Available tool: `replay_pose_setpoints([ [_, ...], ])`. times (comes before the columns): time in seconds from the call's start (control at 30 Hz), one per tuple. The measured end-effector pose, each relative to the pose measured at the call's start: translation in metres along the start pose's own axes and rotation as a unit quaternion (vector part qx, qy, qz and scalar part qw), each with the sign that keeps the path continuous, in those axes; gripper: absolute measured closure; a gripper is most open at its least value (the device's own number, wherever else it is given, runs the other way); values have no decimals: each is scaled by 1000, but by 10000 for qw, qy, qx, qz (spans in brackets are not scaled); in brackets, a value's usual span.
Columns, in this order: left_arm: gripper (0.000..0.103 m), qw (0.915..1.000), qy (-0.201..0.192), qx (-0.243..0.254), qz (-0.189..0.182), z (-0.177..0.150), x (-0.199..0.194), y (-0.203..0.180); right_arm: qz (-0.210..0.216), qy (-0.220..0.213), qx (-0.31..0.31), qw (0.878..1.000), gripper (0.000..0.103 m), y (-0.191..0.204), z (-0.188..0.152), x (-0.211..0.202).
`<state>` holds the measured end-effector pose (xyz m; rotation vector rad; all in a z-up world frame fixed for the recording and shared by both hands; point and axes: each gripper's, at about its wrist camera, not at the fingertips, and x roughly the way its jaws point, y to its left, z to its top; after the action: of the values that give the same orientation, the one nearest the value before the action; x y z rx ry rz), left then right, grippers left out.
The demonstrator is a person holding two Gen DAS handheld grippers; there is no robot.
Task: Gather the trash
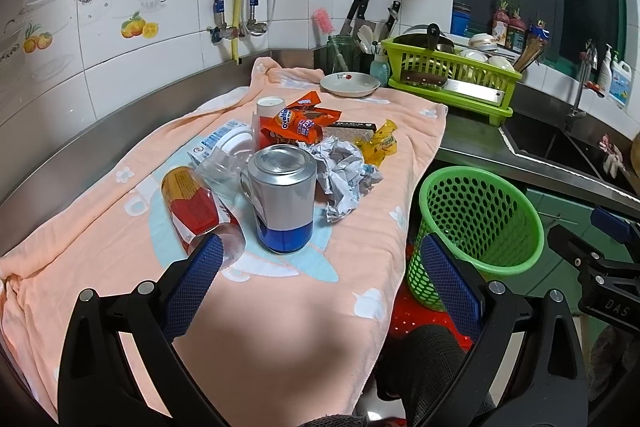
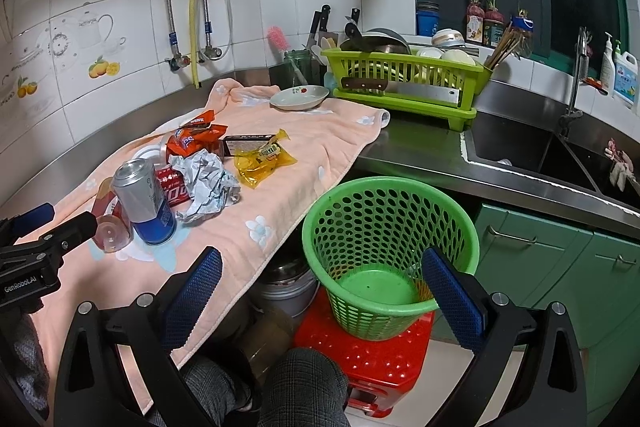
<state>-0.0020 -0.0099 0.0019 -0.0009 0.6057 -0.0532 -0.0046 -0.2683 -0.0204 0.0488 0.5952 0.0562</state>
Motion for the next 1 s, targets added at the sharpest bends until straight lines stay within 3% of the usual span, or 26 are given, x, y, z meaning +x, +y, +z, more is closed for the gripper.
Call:
replay_pose_setpoints([
  [1.0, 6, 10000, 75, -32, -28, 1, 10, 3, 35, 89, 0, 10000, 6, 0, -1, 11],
])
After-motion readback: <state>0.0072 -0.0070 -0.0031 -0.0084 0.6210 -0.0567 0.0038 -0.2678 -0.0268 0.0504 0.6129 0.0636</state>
